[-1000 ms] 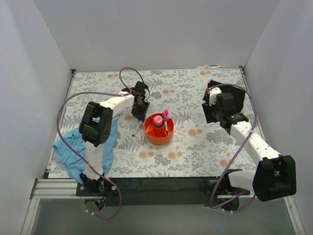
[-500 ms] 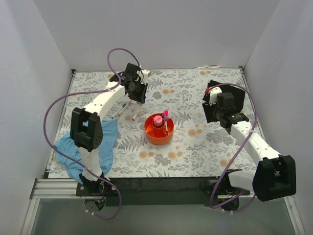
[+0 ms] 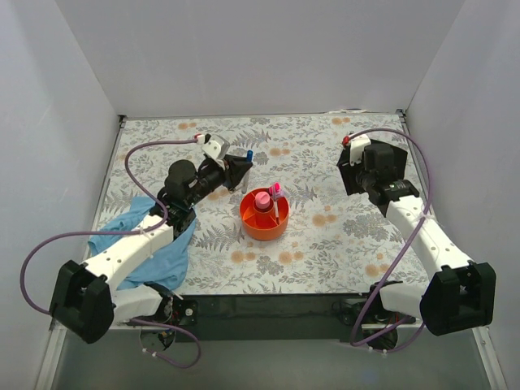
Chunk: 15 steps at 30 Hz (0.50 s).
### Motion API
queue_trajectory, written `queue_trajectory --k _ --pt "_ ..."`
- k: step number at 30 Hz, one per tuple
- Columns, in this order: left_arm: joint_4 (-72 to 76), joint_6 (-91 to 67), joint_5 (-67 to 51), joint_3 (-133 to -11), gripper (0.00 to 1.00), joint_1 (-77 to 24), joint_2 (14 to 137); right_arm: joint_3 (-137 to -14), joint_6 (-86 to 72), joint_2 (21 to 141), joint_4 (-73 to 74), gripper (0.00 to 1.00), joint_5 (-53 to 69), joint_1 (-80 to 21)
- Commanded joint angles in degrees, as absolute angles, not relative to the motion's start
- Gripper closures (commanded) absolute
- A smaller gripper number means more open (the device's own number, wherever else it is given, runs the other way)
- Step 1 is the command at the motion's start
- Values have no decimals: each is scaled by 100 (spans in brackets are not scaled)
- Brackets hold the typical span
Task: Sort the stationery into containers
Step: Place the pen in the storage box.
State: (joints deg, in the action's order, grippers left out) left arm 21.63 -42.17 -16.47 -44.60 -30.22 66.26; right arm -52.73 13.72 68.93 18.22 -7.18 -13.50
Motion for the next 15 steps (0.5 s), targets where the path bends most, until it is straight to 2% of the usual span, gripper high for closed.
queue_trajectory --k 1,15 --pt "3610 -4614 -1415 -4210 100 -3111 6697 -5800 1555 6926 2013 37 -765 -1327" --pt "3876 -4738 -800 -3612 100 -3261 6978 -5810 1626 6952 2127 37 -791 -1318"
